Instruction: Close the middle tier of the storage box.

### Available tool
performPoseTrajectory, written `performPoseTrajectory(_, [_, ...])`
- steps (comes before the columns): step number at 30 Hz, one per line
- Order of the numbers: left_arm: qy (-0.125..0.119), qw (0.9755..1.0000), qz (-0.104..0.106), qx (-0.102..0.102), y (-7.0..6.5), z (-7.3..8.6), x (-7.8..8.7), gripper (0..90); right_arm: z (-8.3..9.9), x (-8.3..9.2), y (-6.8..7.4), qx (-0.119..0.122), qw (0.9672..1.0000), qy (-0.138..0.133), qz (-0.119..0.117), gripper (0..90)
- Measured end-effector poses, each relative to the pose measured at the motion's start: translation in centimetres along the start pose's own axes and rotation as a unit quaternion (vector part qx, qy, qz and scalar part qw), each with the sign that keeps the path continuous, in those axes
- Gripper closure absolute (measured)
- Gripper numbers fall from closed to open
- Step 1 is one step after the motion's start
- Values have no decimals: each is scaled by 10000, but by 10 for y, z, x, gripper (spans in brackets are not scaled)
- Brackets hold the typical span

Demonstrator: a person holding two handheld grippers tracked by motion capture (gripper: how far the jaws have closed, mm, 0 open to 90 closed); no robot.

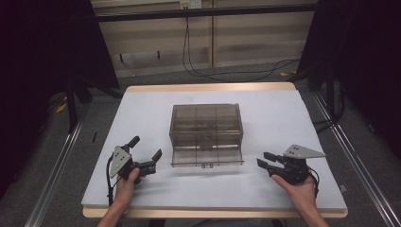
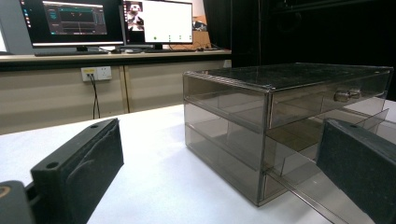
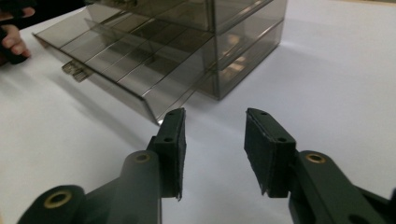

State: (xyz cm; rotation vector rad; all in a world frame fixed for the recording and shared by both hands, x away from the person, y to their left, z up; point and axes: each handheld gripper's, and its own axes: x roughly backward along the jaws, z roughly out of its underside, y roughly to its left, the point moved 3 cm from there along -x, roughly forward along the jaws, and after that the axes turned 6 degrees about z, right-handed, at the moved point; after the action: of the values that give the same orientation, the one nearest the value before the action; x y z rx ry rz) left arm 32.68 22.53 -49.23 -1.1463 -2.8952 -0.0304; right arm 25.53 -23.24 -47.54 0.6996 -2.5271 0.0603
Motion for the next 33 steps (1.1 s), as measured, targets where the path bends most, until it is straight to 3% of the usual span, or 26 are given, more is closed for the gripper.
performPoseTrajectory(7, [-2,10000,-2,-1,0,0,0,9,2,-4,13,99,9991,148,-396,684])
performPoseTrajectory(17, [5,10000,-10,-4,0,0,0,8,1,-8,28,293,9960,241,-815,705])
performPoseTrajectory(27, [-20,10000,67,-18,0,0,0,8,-1,-11,46,494,9903,269,-1270,739])
performPoseTrajectory(33, [-51,10000,23,13,-1,0,0,7,-1,-15,60,648,9853,313,-1551,749])
